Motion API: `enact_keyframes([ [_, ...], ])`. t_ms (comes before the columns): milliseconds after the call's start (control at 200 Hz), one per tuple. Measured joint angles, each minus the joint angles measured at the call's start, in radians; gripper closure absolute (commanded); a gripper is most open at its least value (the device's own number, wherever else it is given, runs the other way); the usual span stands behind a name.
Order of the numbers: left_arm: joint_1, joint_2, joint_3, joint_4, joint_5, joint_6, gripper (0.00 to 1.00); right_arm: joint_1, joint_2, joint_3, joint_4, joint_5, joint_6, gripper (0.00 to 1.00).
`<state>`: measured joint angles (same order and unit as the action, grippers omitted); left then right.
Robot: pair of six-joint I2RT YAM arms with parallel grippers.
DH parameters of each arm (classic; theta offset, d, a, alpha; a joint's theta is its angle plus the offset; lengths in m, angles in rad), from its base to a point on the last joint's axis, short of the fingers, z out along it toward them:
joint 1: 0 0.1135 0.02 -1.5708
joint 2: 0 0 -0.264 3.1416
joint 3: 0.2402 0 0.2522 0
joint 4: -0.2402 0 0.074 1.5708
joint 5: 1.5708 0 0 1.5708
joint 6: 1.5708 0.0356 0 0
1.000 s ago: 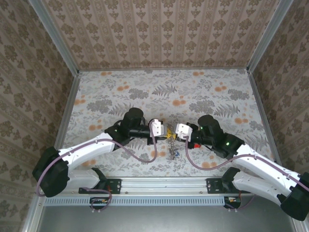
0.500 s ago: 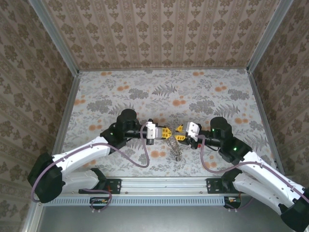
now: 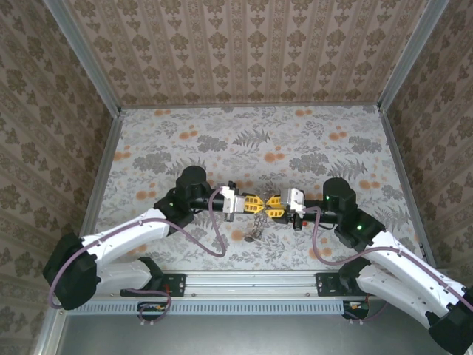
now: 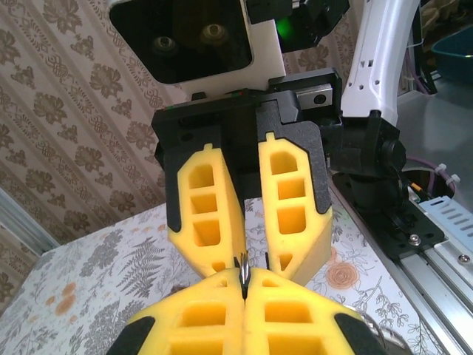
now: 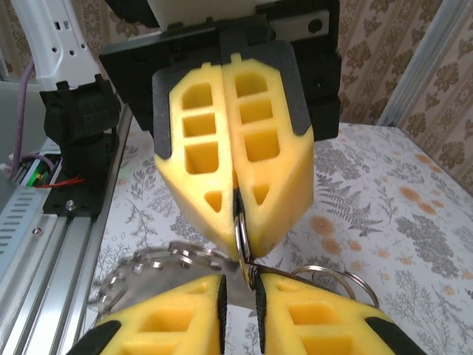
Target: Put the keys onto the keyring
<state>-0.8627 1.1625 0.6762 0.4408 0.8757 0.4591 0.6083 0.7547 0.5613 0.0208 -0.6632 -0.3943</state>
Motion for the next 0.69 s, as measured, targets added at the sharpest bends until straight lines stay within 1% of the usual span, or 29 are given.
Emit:
enact_keyframes([
  [80,0.0,0.01,0.0,0.01,0.008,-0.006,1.0,0.0,0.0,-0.001,0.019,0.0,0.005,0.77],
  [115,0.0,0.013,0.0,0.017,0.011,-0.011,1.0,-0.002,-0.002,-0.005,0.033,0.001,0.007,0.78],
  [160,0.0,0.016,0.0,0.023,0.012,-0.015,1.0,-0.003,-0.008,-0.013,0.045,0.002,0.01,0.83],
  [195,0.0,0.018,0.0,0.025,0.013,-0.016,1.0,-0.004,-0.015,-0.02,0.053,0.002,0.016,0.83],
  [280,0.0,0.021,0.0,0.037,0.016,-0.023,1.0,-0.007,-0.025,-0.029,0.062,0.002,0.028,0.83],
  [365,0.0,0.023,0.0,0.052,0.016,-0.033,1.0,-0.009,-0.029,-0.032,0.074,0.002,0.034,0.79],
  [505,0.0,0.032,0.0,0.08,0.016,-0.05,1.0,-0.01,-0.029,-0.044,0.109,0.005,0.05,0.79],
  [545,0.0,0.034,0.0,0.087,0.016,-0.055,1.0,-0.011,-0.029,-0.047,0.114,0.005,0.057,0.82],
  [585,0.0,0.035,-0.001,0.093,0.014,-0.06,1.0,-0.013,-0.029,-0.048,0.123,0.005,0.061,0.89],
  [640,0.006,0.036,-0.003,0.108,0.015,-0.068,1.0,-0.017,-0.028,-0.053,0.14,0.005,0.079,1.0],
  [695,0.012,0.037,-0.005,0.126,0.012,-0.076,1.0,-0.02,-0.025,-0.06,0.163,0.005,0.094,1.0],
])
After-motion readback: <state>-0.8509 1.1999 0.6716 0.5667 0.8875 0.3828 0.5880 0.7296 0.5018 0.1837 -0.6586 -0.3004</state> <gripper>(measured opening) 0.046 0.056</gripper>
